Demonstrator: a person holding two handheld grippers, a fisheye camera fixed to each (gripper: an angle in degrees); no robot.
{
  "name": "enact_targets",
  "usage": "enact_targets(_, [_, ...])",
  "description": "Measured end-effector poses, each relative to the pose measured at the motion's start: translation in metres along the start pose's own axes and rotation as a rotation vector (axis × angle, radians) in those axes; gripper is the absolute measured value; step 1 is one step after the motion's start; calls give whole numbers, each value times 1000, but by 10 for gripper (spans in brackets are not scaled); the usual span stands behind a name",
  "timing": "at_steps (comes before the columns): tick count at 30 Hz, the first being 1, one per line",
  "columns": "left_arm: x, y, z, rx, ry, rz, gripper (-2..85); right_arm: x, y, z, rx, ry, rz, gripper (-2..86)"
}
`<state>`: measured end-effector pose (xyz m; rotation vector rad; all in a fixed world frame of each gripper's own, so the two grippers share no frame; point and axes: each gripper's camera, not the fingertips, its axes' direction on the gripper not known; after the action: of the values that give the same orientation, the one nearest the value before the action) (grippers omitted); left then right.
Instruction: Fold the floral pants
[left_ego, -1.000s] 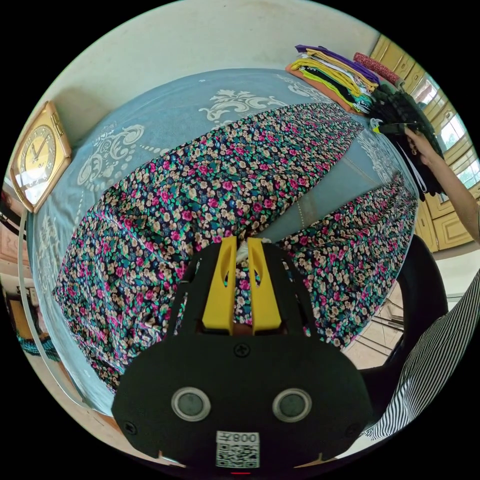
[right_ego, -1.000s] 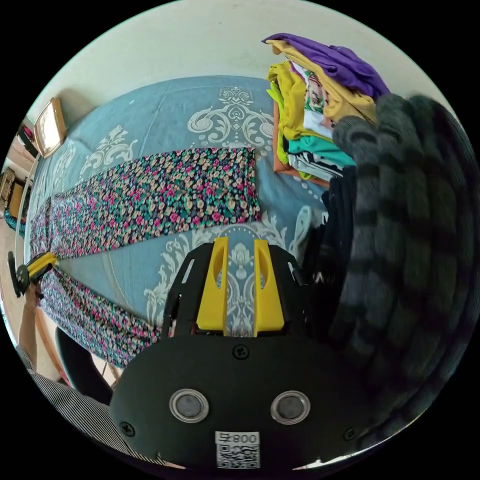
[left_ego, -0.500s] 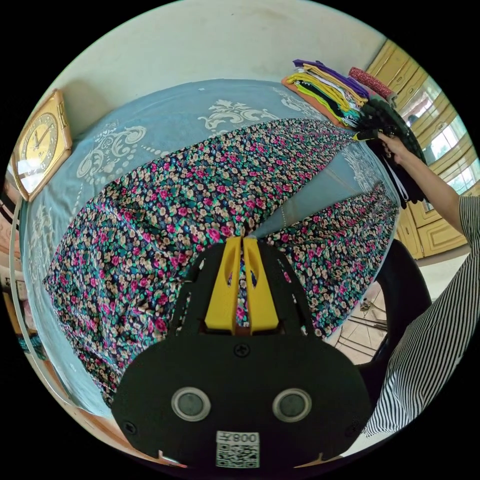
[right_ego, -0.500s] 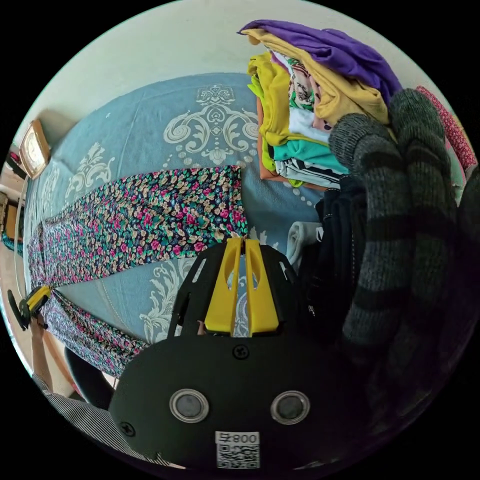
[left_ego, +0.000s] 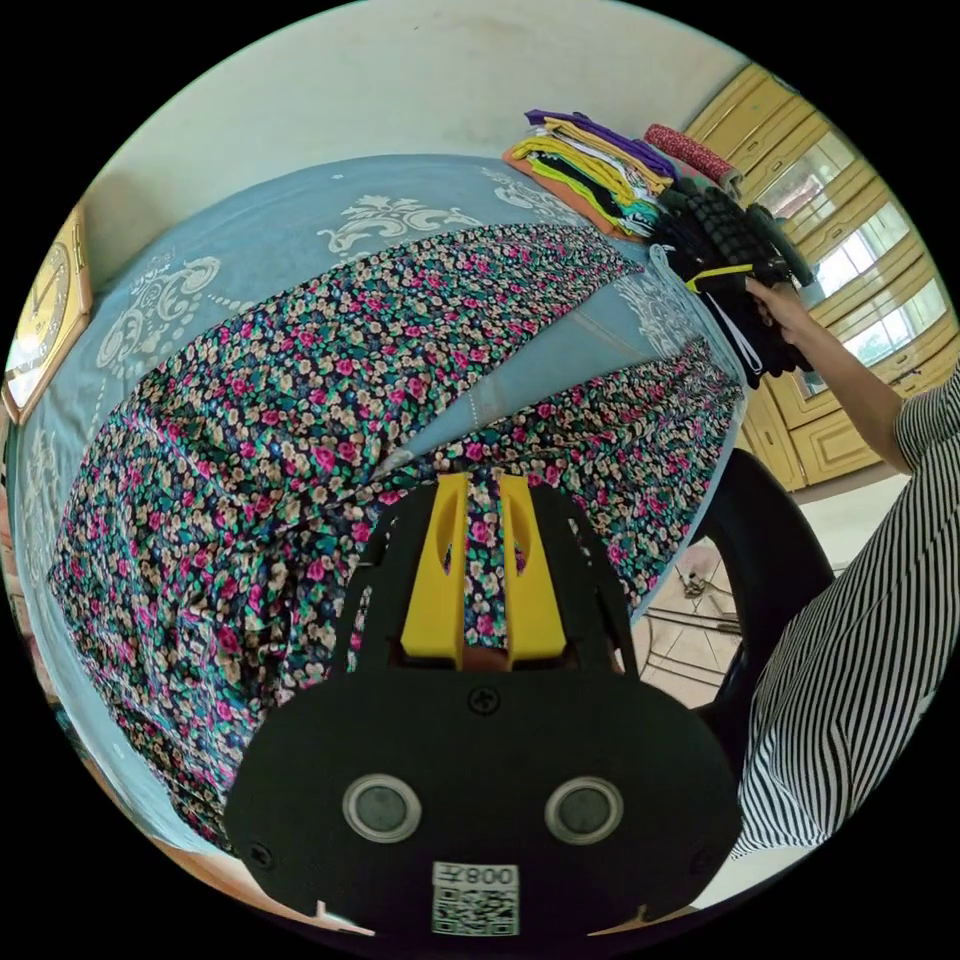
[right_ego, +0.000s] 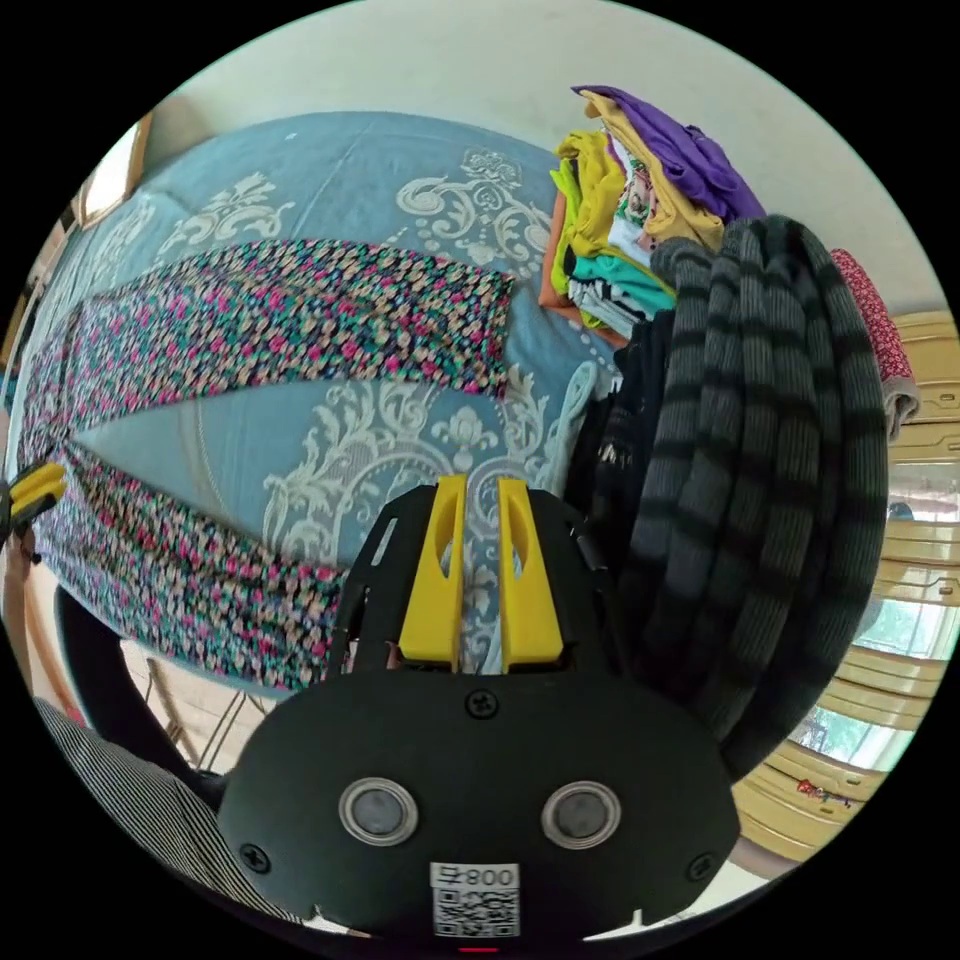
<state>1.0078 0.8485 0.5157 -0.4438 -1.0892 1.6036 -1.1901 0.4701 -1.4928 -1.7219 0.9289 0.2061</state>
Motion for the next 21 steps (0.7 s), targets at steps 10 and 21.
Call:
enact_targets(10, [6, -18, 27, -61, -6, 21, 13, -10, 74, 53, -192, -114, -6, 29])
enact_targets(21, [4, -5, 25, 32, -8, -78, 21, 21, 111, 29, -186, -143, 80, 13])
